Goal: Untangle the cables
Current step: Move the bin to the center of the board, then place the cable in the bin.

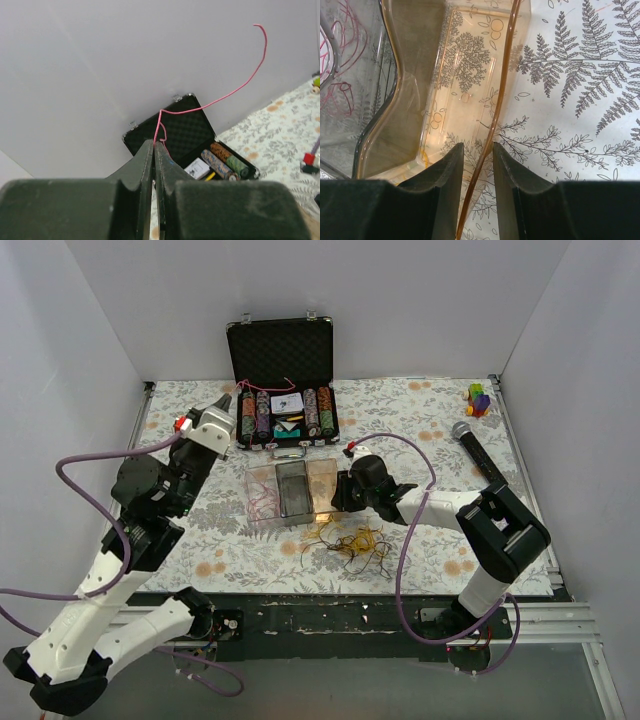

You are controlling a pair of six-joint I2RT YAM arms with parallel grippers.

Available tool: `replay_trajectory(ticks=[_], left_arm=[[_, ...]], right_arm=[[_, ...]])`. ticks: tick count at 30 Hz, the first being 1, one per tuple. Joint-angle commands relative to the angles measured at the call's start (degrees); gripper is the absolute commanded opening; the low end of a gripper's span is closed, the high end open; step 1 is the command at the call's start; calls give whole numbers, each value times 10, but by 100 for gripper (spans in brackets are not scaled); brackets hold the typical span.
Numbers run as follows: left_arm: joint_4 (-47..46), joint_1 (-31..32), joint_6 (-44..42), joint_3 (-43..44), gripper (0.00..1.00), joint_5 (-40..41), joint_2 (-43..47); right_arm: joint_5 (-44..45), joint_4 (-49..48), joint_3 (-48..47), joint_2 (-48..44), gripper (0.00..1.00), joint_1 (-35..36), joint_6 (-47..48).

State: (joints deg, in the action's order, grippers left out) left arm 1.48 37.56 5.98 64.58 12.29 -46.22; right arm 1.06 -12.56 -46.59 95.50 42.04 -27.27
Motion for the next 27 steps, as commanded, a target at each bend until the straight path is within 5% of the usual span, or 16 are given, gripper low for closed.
replay_trajectory(ticks=[1,27], left_arm=[[90,-2,19,7,0,-16,14],[136,-2,58,-154,0,-33,40]], right_arm=[[14,24,9,-3,37,3,-1],[26,29,24,-16,37,7,-9]])
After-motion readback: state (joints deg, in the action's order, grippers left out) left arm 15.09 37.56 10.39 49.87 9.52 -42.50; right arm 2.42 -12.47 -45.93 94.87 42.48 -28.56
